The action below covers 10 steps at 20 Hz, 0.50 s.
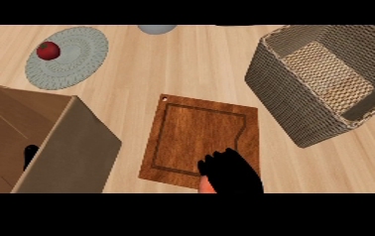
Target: Pick the squash from the cutting board and place it in the basket
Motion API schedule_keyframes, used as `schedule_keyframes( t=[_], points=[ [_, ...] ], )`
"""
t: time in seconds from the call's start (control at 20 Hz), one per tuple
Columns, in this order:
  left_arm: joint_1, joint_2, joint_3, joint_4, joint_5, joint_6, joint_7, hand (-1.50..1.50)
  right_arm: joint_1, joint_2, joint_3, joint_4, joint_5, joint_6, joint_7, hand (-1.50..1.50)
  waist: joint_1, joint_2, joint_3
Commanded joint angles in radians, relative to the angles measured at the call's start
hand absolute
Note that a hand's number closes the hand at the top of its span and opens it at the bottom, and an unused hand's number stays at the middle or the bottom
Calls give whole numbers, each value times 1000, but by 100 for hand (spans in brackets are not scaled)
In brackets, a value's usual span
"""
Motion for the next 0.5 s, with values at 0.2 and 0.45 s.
schedule_keyframes(
  t=[0.2, 0.45],
  points=[
    [13, -35, -4, 96, 23, -29, -37, 0, 294, -409, 36, -369, 123, -197, -67, 150, -15, 18, -22],
    [-11, -17, -4, 24, 37, -33, 25, 0, 406, -377, -87, -554, -35, -369, -64, 150, -18, 24, -20]
  ],
)
